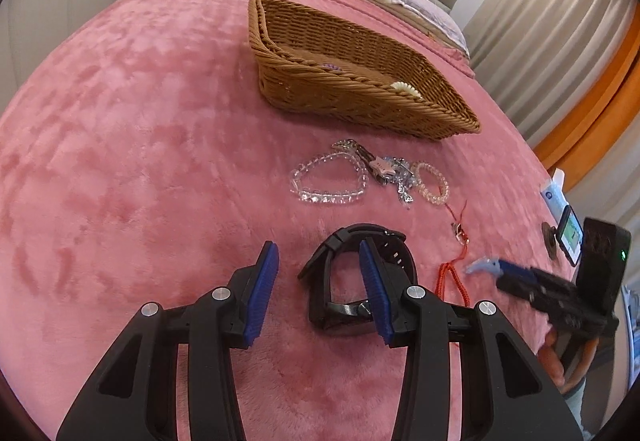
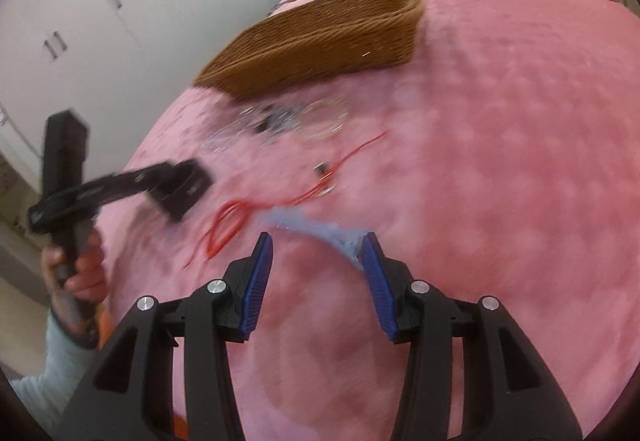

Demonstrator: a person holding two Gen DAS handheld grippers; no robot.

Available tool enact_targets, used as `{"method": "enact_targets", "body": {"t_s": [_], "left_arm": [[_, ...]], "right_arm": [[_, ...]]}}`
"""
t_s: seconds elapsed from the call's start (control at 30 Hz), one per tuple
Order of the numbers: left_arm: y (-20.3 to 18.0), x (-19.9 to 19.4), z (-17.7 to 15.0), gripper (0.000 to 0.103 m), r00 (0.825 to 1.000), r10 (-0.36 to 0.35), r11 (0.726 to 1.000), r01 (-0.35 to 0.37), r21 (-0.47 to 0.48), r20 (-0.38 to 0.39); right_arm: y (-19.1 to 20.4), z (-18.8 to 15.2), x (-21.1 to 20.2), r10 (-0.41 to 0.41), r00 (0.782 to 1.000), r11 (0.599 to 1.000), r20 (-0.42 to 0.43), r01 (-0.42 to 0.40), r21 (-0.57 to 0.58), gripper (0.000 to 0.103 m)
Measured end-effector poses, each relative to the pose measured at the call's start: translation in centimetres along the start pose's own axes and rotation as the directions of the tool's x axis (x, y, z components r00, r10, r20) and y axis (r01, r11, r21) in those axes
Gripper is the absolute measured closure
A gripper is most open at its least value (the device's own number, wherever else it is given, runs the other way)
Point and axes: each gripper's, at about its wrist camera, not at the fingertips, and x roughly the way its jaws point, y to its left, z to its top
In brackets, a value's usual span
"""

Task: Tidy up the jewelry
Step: 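Grasp the black watch with the left gripper while the right grasps the blue hair clip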

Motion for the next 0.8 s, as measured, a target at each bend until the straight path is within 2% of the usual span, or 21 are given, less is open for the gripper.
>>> {"method": "enact_targets", "body": {"t_s": [0.1,0.17,0.23,0.3,0.5,0.6,0.63,0.67,0.8], "left_arm": [[-0.2,-0.1,0.0,0.062,1.000,0.004,1.000,-0.004,0.004,0.002],[-0.2,-0.2,-0.1,0.062,1.000,0.005,1.000,-0.005,0.006,0.002],[-0.2,-0.3,-0.1,0.062,1.000,0.004,1.000,-0.004,0.006,0.006],[0.0,-0.4,-0.1,0.062,1.000,0.000,1.000,0.000,0.005,0.010],[0.5,-0.6,0.3,0.062,1.000,-0.002,1.000,0.002,-0.011,0.022],[0.6,-0.1,0.6,0.062,1.000,-0.015,1.000,0.015,-0.011,-0.004],[0.6,0.1,0.7,0.062,1.000,-0.014,1.000,0.014,-0.007,-0.015],[0.4,0.5,0.8,0.062,0.999,-0.013,1.000,0.013,0.000,-0.029],[-0.2,1.8,1.3,0.064,0.997,0.001,0.999,0.001,0.032,-0.078]], "right_arm": [[2.3,-1.2,-0.4,0.011,1.000,0.998,-0.012,-0.011,-0.058,0.060],[3.4,-1.6,-0.7,-0.043,0.999,0.994,0.005,0.043,-0.101,0.060],[4.4,-1.8,-1.0,-0.175,0.982,0.970,0.065,0.183,-0.158,0.060],[4.8,-1.6,-0.8,-0.245,0.965,0.947,0.098,0.260,-0.190,0.060],[4.8,-1.0,1.4,-0.234,0.970,0.943,0.073,0.244,-0.226,0.060],[5.6,-1.1,2.4,-0.248,0.966,0.930,0.075,0.259,-0.259,0.060],[5.9,-1.2,2.5,-0.258,0.963,0.923,0.083,0.271,-0.274,0.062],[6.1,-1.2,2.7,-0.258,0.963,0.920,0.083,0.271,-0.284,0.071],[6.2,-1.2,2.7,-0.254,0.964,0.918,0.080,0.266,-0.293,0.080]]}}
